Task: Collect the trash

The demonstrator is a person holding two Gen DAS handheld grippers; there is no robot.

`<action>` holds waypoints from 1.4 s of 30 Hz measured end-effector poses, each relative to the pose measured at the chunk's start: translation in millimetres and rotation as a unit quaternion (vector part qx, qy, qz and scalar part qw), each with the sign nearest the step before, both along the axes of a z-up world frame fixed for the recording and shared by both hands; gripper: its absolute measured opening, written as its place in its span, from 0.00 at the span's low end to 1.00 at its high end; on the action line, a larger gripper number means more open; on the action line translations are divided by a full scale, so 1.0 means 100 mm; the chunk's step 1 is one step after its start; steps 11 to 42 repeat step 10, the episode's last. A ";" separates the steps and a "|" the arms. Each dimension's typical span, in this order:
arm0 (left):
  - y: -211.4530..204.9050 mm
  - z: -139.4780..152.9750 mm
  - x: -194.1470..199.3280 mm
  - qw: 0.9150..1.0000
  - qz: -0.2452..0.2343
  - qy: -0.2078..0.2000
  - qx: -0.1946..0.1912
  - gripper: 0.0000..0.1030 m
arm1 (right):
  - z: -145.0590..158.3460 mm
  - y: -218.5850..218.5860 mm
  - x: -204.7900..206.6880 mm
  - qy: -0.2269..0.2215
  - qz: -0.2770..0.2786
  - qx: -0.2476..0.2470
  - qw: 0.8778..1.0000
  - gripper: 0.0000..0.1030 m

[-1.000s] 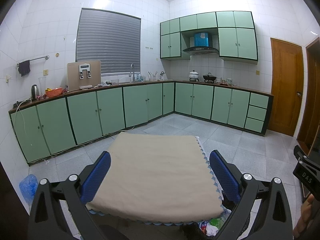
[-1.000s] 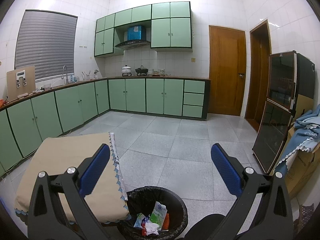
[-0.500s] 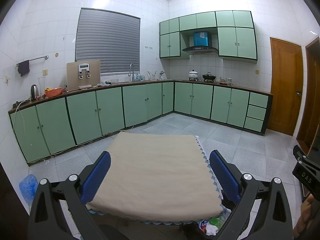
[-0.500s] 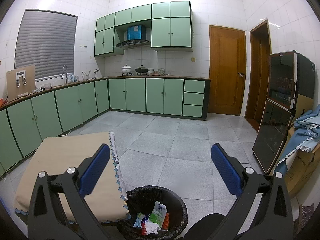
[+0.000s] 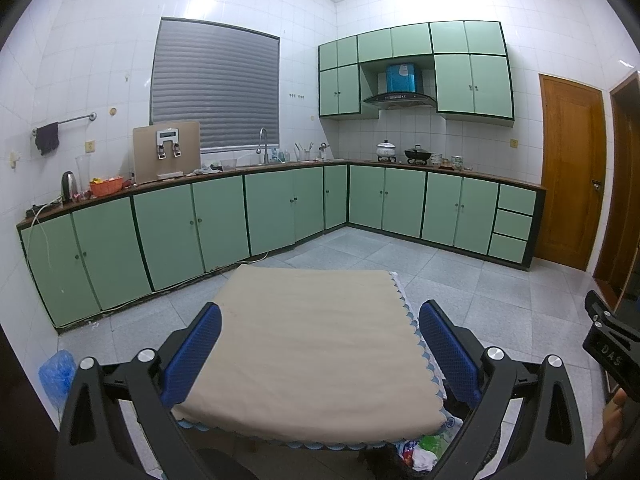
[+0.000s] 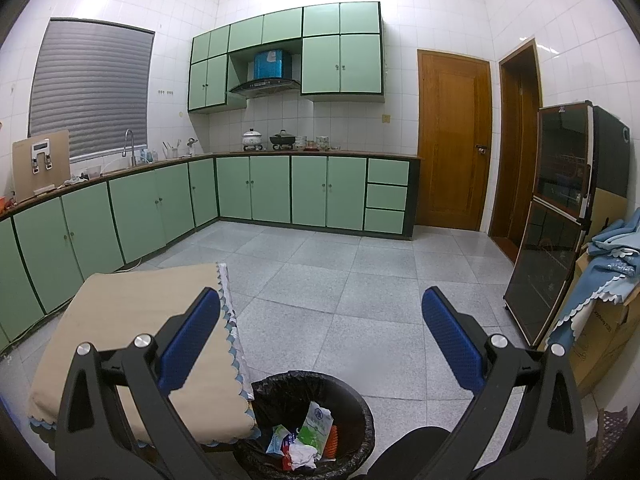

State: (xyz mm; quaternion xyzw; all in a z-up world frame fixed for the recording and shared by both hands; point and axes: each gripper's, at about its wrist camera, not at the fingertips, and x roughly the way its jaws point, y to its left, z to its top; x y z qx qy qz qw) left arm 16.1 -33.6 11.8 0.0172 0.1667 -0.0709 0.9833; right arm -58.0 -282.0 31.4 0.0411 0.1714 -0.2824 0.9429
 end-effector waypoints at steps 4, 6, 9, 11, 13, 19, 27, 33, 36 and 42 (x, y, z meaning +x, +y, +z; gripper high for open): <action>0.00 -0.01 -0.01 1.000 -0.001 0.001 0.000 0.94 | 0.00 0.00 -0.01 -0.001 0.000 -0.001 1.000 0.95; 0.00 0.00 -0.02 1.000 0.000 -0.001 0.001 0.94 | -0.01 0.00 -0.01 0.001 0.000 0.000 1.000 0.95; 0.00 -0.01 -0.02 1.000 -0.003 0.000 0.003 0.94 | 0.00 0.00 -0.01 0.001 -0.001 0.000 1.000 0.95; 0.00 -0.01 -0.01 1.000 -0.002 0.001 0.003 0.94 | 0.00 0.00 0.00 0.000 0.000 0.000 1.000 0.95; 0.00 -0.01 -0.01 1.000 -0.002 0.001 0.003 0.94 | 0.00 0.00 0.00 0.000 0.000 0.000 1.000 0.95; 0.00 -0.01 -0.01 1.000 -0.002 0.001 0.003 0.94 | 0.00 0.00 0.00 0.000 0.000 0.000 1.000 0.95; 0.00 -0.01 -0.01 1.000 -0.002 0.001 0.003 0.94 | 0.00 0.00 0.00 0.000 0.000 0.000 1.000 0.95; 0.00 -0.01 -0.01 1.000 -0.002 0.001 0.003 0.94 | 0.00 0.00 0.00 0.000 0.000 0.000 1.000 0.95; 0.00 -0.01 -0.01 1.000 -0.002 0.001 0.003 0.94 | 0.00 0.00 0.00 0.000 0.000 0.000 1.000 0.95; 0.00 -0.01 -0.01 1.000 -0.002 0.001 0.003 0.94 | 0.00 0.00 0.00 0.000 0.000 0.000 1.000 0.95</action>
